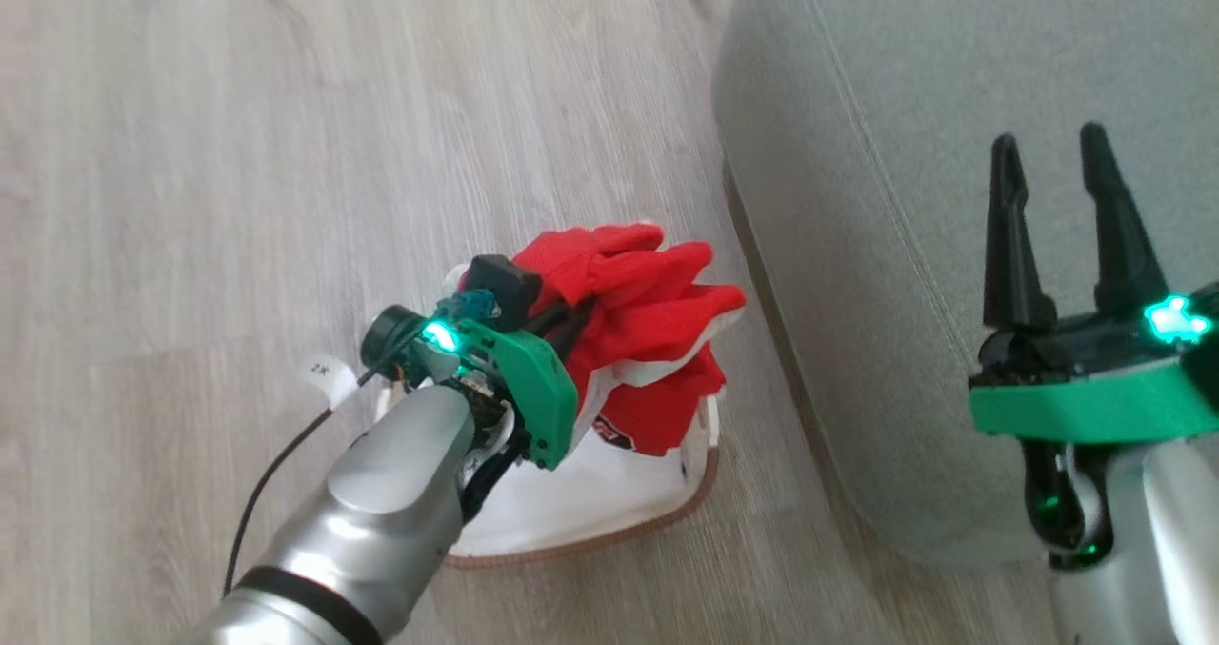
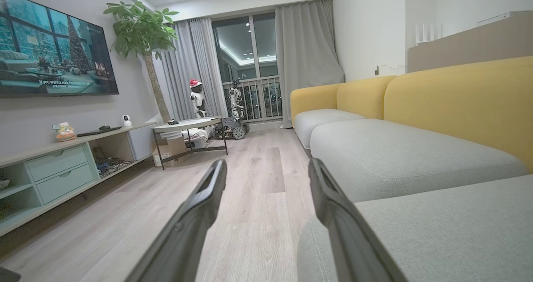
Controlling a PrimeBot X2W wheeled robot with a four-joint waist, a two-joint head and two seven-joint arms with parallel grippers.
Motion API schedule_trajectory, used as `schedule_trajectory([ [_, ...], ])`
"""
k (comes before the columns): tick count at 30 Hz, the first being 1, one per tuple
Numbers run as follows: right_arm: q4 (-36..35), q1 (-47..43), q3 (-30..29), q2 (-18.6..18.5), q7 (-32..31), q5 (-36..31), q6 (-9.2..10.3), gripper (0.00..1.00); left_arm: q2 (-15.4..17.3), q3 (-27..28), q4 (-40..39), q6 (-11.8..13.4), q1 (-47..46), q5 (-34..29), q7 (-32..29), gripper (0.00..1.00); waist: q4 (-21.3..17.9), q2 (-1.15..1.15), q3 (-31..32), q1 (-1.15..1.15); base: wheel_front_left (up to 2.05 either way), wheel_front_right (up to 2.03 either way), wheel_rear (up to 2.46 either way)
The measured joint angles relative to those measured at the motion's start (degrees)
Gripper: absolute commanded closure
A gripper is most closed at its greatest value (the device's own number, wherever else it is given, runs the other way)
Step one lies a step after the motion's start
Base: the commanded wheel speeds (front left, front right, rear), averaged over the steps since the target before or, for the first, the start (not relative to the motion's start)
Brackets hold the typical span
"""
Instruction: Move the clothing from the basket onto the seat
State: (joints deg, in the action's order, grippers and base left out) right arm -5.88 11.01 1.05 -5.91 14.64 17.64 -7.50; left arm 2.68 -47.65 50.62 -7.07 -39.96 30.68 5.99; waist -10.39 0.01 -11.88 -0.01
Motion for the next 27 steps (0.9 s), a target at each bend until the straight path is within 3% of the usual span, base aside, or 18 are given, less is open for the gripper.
schedule_trajectory([
  [12,0.9,-4.9,1.2,-0.4,0.0,0.6,0.0,0.0,1.1,2.1,-12.2,2.7,1.0,2.6,0.5,1.0,1.8,0.0,6.6,0.0,0.0,0.0,0.0],
  [27,1.9,-8.7,3.4,-1.1,0.0,1.1,0.0,0.0,5.7,4.1,-29.1,6.7,0.9,3.5,-5.4,1.0,2.2,0.0,10.7,0.0,0.0,0.0,0.0],
])
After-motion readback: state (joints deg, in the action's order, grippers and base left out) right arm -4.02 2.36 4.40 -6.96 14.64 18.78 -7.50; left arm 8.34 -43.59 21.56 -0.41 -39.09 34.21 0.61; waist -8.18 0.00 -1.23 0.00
